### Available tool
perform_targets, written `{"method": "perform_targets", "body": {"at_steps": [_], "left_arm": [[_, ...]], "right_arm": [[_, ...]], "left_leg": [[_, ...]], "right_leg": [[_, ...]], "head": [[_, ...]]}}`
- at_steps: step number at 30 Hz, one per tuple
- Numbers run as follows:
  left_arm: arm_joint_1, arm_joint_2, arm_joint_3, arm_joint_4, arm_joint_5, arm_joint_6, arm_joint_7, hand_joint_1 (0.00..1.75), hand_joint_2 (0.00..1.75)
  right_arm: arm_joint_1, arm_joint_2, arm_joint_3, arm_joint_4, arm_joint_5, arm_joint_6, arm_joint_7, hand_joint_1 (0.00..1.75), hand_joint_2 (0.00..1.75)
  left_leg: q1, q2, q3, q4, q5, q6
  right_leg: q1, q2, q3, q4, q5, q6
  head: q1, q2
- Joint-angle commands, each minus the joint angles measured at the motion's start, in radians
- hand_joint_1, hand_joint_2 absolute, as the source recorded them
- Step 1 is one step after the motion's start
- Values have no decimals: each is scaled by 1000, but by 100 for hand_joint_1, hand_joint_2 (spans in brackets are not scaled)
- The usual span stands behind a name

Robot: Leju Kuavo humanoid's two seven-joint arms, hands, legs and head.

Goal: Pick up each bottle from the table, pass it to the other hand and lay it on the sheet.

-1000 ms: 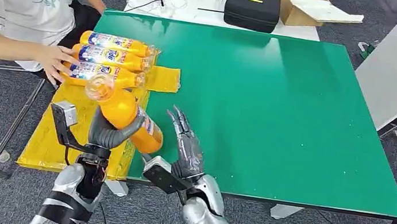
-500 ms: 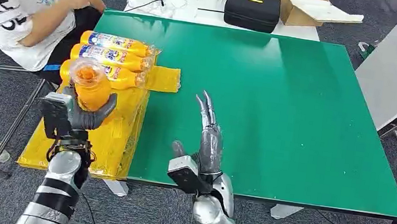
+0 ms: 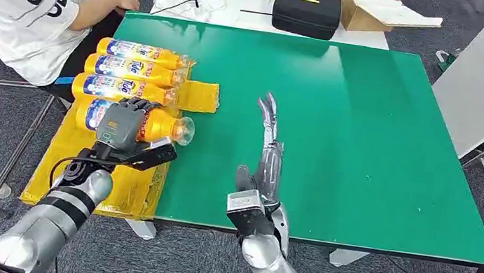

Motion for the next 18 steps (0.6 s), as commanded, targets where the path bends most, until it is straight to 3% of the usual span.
{"method": "perform_targets", "body": {"at_steps": [1,10,11,18], "left_arm": [[-89,54,-92,177,-5,-93,12,175,175],[-104,64,-79,220,9,-200,74,175,175],[-108,65,-80,223,7,-210,83,175,175],[-112,72,-96,249,-12,-288,141,175,175]], "right_arm": [[-32,-36,24,31,-10,24,-3,0,0],[-36,-33,33,58,-13,48,2,0,0],[-39,-34,36,66,-13,54,4,0,175],[-44,-27,34,102,-33,90,10,0,175]], "left_leg": [[1,2,4,0,-2,1],[1,2,6,0,-2,1],[1,1,3,0,-1,1],[0,2,3,0,-1,1]], "right_leg": [[1,0,4,-1,-1,-1],[1,1,6,-1,-2,-2],[1,0,3,-1,-1,-1],[1,1,3,-1,0,-1]], "head": [[0,0],[0,0],[0,0],[0,0]]}}
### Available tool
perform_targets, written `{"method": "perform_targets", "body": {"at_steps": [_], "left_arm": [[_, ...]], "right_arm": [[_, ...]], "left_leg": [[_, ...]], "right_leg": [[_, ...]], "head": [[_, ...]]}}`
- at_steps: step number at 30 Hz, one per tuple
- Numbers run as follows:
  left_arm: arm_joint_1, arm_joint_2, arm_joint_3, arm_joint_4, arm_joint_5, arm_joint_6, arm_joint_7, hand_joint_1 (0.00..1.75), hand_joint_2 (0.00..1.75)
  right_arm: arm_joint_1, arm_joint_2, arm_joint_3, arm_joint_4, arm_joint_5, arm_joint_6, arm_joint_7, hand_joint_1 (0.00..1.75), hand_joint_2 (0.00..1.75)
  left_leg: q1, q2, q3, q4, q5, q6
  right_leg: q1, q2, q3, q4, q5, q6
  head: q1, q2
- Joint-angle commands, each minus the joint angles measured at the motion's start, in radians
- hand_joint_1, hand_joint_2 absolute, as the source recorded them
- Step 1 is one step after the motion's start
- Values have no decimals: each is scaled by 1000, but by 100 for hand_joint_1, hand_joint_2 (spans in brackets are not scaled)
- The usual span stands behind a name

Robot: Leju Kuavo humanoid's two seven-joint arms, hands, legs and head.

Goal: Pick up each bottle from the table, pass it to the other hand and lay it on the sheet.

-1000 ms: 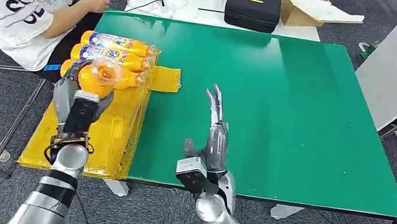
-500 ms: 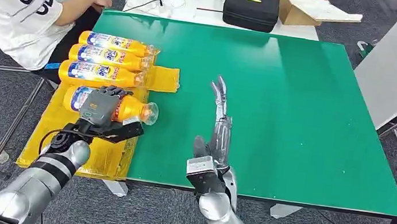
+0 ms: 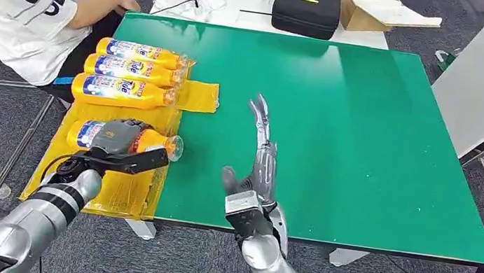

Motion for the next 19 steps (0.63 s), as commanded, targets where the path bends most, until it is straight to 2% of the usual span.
{"method": "perform_targets", "body": {"at_steps": [1,2,3,4,5,6,7,8,10,11,12,13,16,19], "left_arm": [[-54,21,-53,108,-14,-68,45,175,175],[-49,17,-41,111,2,-94,39,140,175],[-44,17,-40,113,4,-101,39,89,175],[-41,16,-40,113,4,-98,39,17,175],[-39,15,-38,116,10,-122,36,0,175],[-35,16,-32,113,19,-139,30,0,175],[-31,17,-29,113,25,-148,23,0,175],[-30,17,-29,113,26,-150,22,0,175],[-30,17,-29,113,26,-150,22,0,175],[-26,18,-10,111,54,-187,-10,0,0],[-24,20,-10,109,57,-191,-13,0,0],[-20,21,6,109,86,-236,-45,0,0],[-10,32,40,100,152,-329,-103,0,0],[-7,37,39,97,155,-330,-105,0,0]], "right_arm": [[-44,-22,23,93,-19,30,8,0,175],[-47,-20,24,107,-21,34,8,0,175],[-48,-19,24,112,-21,35,8,0,175],[-48,-19,24,113,-21,35,8,0,175],[-52,-18,23,123,-26,46,9,0,175],[-53,-17,23,127,-28,51,9,0,175],[-55,-17,22,130,-29,55,9,0,175],[-55,-18,22,131,-30,55,9,0,175],[-55,-18,22,131,-30,55,9,0,175],[-59,-16,19,140,-32,59,9,0,175],[-59,-15,19,142,-32,60,9,0,175],[-63,-13,17,156,-36,58,7,0,175],[-72,-9,17,186,-42,70,5,0,175],[-74,-7,16,191,-44,69,3,0,175]], "left_leg": [[0,2,6,-1,-2,1],[0,2,4,0,-1,1],[0,2,4,0,-1,1],[0,2,5,-1,-2,1],[0,3,6,-1,-2,1],[0,2,4,-1,-1,1],[0,4,10,-1,-3,2],[0,3,5,-1,-1,1],[0,3,6,-1,-2,1],[0,2,5,-1,-1,1],[0,4,10,-2,-3,2],[0,3,5,-1,-1,1],[0,2,5,-1,-1,1],[0,3,9,-2,-2,1]], "right_leg": [[1,1,5,-1,-1,-2],[1,1,4,-1,-1,-1],[1,1,4,-1,-1,-1],[1,1,5,-1,-1,-1],[1,1,5,-1,-1,-1],[0,1,3,-1,0,-1],[1,2,9,-2,-2,-2],[1,2,4,-1,0,-1],[1,1,6,-1,-1,-2],[0,2,5,-1,0,-1],[1,2,10,-2,-1,-3],[1,2,5,-1,0,-1],[0,2,5,-1,0,-1],[1,4,9,-2,-1,-2]], "head": [[0,0],[0,0],[0,0],[0,0],[0,0],[0,0],[0,0],[0,0],[0,0],[0,0],[0,0],[0,0],[0,0],[0,0]]}}
